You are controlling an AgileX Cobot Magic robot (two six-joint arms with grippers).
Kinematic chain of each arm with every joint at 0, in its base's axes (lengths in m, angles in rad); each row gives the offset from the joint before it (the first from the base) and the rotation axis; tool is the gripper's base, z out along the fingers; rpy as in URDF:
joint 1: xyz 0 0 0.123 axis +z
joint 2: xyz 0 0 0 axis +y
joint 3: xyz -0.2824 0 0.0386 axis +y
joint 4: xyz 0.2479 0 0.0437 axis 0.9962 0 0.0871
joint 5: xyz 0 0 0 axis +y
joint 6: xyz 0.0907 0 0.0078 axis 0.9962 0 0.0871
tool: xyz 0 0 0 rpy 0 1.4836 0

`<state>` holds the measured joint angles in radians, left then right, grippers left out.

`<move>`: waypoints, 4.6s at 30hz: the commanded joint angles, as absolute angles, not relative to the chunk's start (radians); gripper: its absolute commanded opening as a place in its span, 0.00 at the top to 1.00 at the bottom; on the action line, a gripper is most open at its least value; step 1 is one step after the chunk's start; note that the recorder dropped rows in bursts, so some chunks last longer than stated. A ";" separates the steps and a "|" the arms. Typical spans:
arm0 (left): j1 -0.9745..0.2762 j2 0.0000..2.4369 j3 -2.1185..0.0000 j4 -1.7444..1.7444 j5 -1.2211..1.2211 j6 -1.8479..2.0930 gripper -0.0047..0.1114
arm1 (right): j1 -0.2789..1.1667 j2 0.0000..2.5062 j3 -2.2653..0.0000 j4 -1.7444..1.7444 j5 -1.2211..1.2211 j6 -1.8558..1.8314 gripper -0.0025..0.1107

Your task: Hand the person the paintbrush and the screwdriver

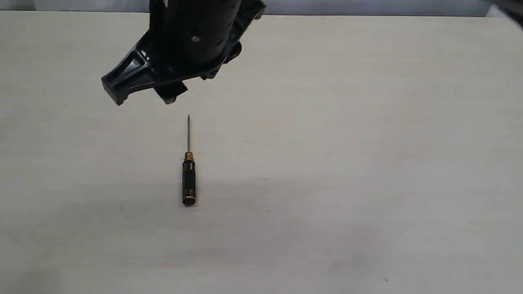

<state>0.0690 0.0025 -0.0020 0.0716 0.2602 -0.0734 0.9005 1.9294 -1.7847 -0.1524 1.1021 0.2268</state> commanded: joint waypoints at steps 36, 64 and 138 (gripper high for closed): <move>0.063 0.000 0.000 0.069 0.250 -0.075 0.96 | 0.881 2.353 -1.787 -0.118 0.902 0.341 0.94; 0.063 0.000 0.000 0.071 0.249 -0.075 0.96 | 0.884 2.092 -1.935 -0.034 0.681 0.142 0.94; 0.063 0.000 0.000 0.071 0.249 -0.075 0.96 | 0.033 0.270 -0.200 -0.235 0.049 0.222 0.94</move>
<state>0.0690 0.0025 -0.0020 0.0716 0.2602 -0.0734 0.0685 0.3150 -0.2465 -0.2442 0.0828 0.2201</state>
